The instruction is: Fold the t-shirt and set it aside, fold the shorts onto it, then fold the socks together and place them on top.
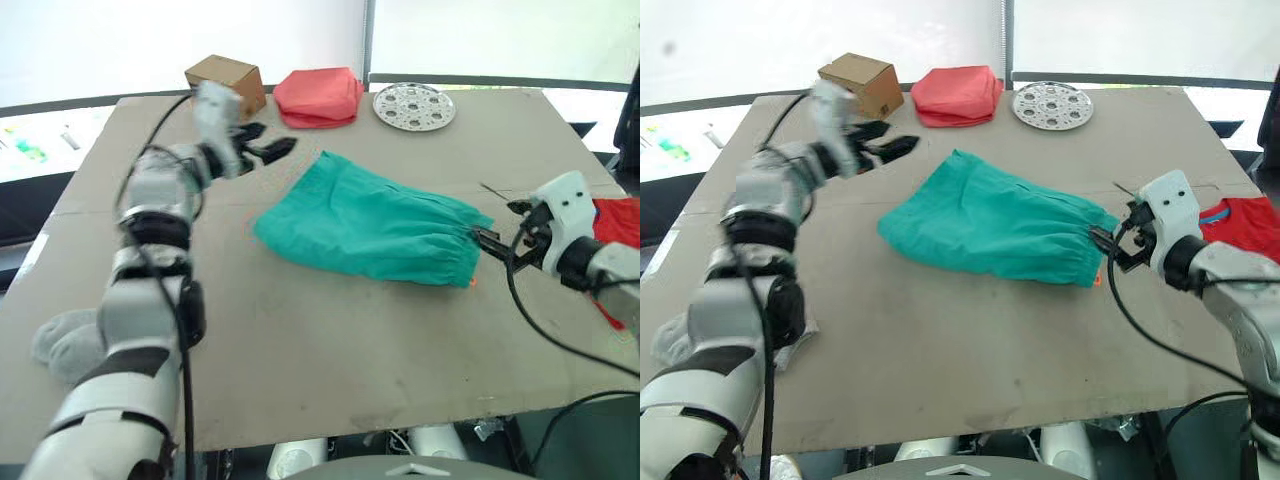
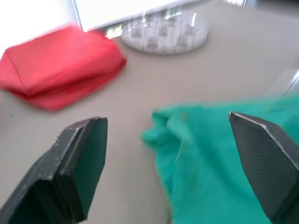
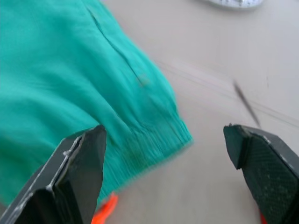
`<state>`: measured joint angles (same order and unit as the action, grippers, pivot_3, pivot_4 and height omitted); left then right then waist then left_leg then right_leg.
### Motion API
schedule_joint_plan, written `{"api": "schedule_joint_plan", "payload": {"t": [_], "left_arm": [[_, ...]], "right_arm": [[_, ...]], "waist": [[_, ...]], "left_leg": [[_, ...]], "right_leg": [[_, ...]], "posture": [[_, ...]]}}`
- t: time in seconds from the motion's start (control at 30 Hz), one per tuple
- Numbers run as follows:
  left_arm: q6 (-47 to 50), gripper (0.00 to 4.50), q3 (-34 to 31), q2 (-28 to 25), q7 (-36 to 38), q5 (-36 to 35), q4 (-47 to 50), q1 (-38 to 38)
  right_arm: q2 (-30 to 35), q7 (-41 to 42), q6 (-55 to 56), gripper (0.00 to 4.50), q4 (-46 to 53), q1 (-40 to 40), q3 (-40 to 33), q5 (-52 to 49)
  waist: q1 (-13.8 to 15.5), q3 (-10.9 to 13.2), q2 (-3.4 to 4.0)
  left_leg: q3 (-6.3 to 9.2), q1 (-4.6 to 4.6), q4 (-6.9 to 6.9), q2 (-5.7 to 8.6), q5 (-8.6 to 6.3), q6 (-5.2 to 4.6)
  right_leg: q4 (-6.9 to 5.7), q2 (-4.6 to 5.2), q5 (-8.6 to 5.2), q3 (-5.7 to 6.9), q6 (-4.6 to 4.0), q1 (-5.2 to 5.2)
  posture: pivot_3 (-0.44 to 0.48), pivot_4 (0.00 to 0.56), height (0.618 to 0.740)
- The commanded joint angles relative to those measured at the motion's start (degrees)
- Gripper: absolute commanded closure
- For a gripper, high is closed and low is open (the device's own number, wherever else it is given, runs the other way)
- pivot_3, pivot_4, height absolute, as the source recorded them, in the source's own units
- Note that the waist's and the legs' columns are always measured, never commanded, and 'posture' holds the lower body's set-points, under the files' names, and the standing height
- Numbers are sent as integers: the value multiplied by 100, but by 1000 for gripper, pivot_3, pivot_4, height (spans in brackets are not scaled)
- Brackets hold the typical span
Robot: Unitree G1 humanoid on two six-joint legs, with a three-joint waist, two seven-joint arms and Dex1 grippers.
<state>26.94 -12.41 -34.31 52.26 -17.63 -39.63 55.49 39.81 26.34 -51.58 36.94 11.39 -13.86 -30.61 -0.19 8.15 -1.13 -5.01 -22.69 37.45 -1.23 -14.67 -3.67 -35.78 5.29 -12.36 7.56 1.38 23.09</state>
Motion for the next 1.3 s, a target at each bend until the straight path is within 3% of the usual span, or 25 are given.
{"api": "schedule_joint_plan", "payload": {"t": [0.03, 0.1, 0.23, 0.37, 0.5, 0.67, 0.87, 1.2, 1.3], "left_arm": [[2278, 0, -751, 80, -473, -1385, 2435, -1087], [3257, 0, -1208, 241, -1010, -1926, 3455, -1793], [4131, 0, -1780, 722, -1943, -2484, 4887, -3042], [4923, 0, -2357, 1498, -2924, -3066, 5801, -3750], [5330, 0, -2461, 2189, -3830, -3096, 6166, -3993], [5372, 0, -2474, 2962, -4690, -2956, 5949, -3820], [4720, 0, -2359, 3699, -5264, -2863, 4960, -3050], [3237, 0, -1004, 3846, -4790, -2058, 3371, -2393], [2636, 780, -1069, 4071, -4990, -1912, 2709, -2101]], "right_arm": [[-317, 287, 1000, 206, 374, -139, -13, -43], [-620, 405, 940, 206, 374, -180, 7, -523], [-882, 500, 1294, 206, 469, -227, 505, -398], [-701, 739, 1789, 206, 563, -654, 986, 83], [-561, 856, 2105, 206, 508, -836, 1162, 343], [-523, 897, 2186, 206, 508, -894, 1186, 415], [-463, 859, 2262, 206, 583, -1094, 1133, 508], [-545, 543, 2229, 206, 984, -1520, 1002, 547], [-552, 453, 2216, 0, 1020, -1555, 991, 573]], "waist": [[-50, 1, -2], [-47, -1, -9], [-23, 0, -10], [102, -3, -15], [128, -5, -20], [142, -16, -24], [275, -20, -20], [404, -25, -14], [434, -26, -13]], "left_leg": [[1, 4, 3, 1, 1, 1], [7, 2, 20, 2, 1, 1], [14, 34, 24, 4, -1, 1], [16, 35, 24, 7, -1, 1], [19, 31, 24, 14, -1, 1], [17, 40, 24, 16, -1, 1], [20, 61, 24, 26, -5, -4], [36, 51, 23, 39, -12, -17], [42, 51, 24, 47, -13, -20]], "right_leg": [[-4, 15, 2, 1, -2, -2], [-6, 17, -1, 8, 5, -7], [-2, 27, -8, 4, 19, -43], [-2, 29, -6, 4, 14, -43], [-1, 32, 2, 4, -2, -43], [-3, 31, 1, 4, 0, -51], [0, 39, -4, 8, 4, -75], [4, 52, 0, 32, -2, -77], [6, 59, -3, 38, 3, -82]], "posture": [[0, 150, 736], [0, 150, 736], [0, 150, 736], [0, 150, 736], [0, 150, 736], [0, 150, 736], [0, 150, 736], [0, 150, 736], [0, 150, 736]]}}
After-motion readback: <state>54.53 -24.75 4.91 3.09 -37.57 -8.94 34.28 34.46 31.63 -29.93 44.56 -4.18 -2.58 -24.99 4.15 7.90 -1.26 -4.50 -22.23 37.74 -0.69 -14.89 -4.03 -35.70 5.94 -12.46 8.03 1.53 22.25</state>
